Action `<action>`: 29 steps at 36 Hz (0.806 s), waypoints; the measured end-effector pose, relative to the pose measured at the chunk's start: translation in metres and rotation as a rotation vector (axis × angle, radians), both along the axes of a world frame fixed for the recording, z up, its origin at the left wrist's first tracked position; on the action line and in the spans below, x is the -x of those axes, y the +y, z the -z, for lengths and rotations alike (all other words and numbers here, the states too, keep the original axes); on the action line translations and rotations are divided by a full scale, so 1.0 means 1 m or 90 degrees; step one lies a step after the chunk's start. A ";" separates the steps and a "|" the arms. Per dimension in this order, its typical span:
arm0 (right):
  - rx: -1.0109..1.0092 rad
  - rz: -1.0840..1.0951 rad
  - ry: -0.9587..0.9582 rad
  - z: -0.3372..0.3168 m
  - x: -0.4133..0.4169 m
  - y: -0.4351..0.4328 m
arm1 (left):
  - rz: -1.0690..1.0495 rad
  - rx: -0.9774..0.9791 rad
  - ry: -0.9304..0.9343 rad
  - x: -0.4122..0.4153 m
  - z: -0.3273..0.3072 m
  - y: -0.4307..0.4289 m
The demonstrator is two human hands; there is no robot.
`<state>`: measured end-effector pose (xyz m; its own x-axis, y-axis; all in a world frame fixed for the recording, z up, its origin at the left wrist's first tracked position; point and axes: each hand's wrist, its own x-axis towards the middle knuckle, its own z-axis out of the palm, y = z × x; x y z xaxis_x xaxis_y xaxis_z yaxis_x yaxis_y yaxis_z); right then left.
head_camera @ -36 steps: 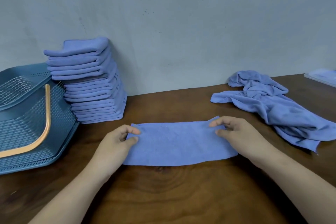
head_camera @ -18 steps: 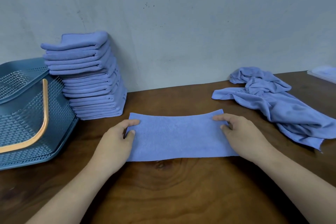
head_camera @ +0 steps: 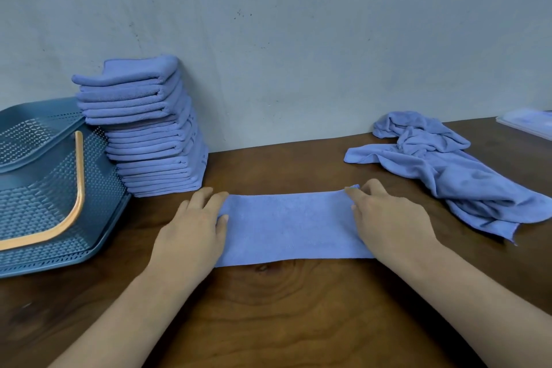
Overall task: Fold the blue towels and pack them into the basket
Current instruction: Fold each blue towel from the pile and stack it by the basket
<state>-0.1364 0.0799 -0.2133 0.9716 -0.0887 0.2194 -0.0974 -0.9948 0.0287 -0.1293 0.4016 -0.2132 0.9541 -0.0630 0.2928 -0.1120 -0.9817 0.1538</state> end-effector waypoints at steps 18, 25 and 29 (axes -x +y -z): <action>-0.135 -0.233 0.234 0.005 -0.004 0.017 | 0.185 -0.056 0.266 -0.007 0.005 -0.023; -0.159 -0.187 0.294 -0.002 -0.007 -0.016 | 0.153 -0.029 0.290 -0.015 0.001 0.001; -0.150 -0.193 0.326 -0.008 -0.008 -0.020 | 0.151 -0.031 0.299 -0.008 -0.001 -0.002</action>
<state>-0.1281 0.0599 -0.2056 0.9374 0.2181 -0.2715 0.1579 -0.9611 -0.2266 -0.1211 0.3999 -0.2121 0.9396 -0.2963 -0.1712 -0.2624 -0.9450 0.1952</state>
